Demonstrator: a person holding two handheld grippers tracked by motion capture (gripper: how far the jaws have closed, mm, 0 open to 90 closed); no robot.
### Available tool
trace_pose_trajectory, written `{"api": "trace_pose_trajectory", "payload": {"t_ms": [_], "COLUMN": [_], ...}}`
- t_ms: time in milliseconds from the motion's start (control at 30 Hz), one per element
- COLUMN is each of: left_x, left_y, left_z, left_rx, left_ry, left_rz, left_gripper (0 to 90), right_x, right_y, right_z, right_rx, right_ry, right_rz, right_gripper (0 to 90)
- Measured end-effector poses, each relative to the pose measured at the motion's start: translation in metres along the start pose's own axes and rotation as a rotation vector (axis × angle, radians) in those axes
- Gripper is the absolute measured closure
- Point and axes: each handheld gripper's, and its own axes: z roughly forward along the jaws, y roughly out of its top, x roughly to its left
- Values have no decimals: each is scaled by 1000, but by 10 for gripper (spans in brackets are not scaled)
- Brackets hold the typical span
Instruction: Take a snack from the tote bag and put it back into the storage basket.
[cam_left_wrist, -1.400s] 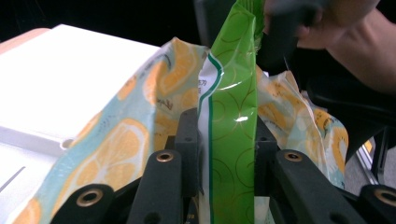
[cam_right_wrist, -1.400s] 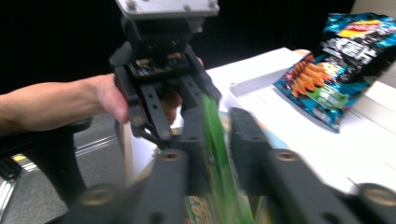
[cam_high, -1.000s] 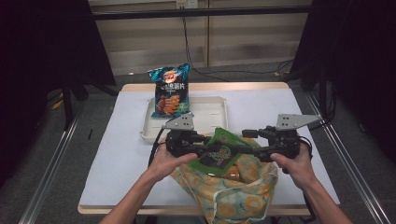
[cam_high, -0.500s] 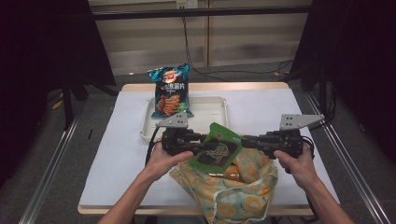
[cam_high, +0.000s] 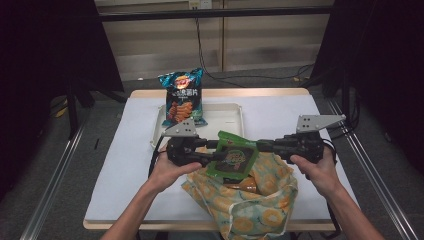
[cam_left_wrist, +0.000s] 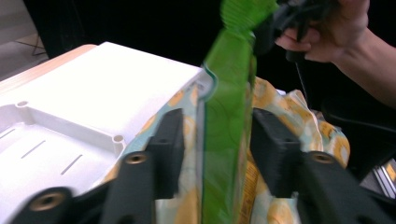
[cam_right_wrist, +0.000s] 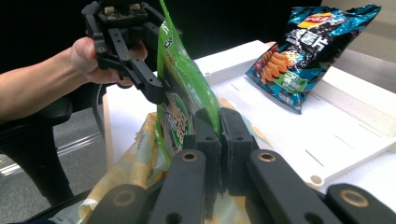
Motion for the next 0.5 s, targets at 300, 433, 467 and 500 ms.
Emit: {"api": "trace_pose_trajectory", "payload": {"t_ms": [300, 433, 467, 500], "left_x": [2, 4, 4, 5], "left_y": [-6, -8, -7, -8], "left_z": [12, 14, 14, 14], "left_rx": [40, 43, 46, 44], "left_ry": [-5, -16, -20, -22], "left_rz": [0, -12, -10, -10], "left_gripper": [653, 696, 717, 724], "right_x": [1, 1, 1, 1], "right_y": [9, 9, 9, 8], "right_z": [2, 3, 3, 2], "right_rx": [-22, -30, -31, -32], "right_ry": [8, 12, 13, 14], "right_rz": [-8, -6, -7, -7], "right_gripper": [875, 875, 874, 872]}}
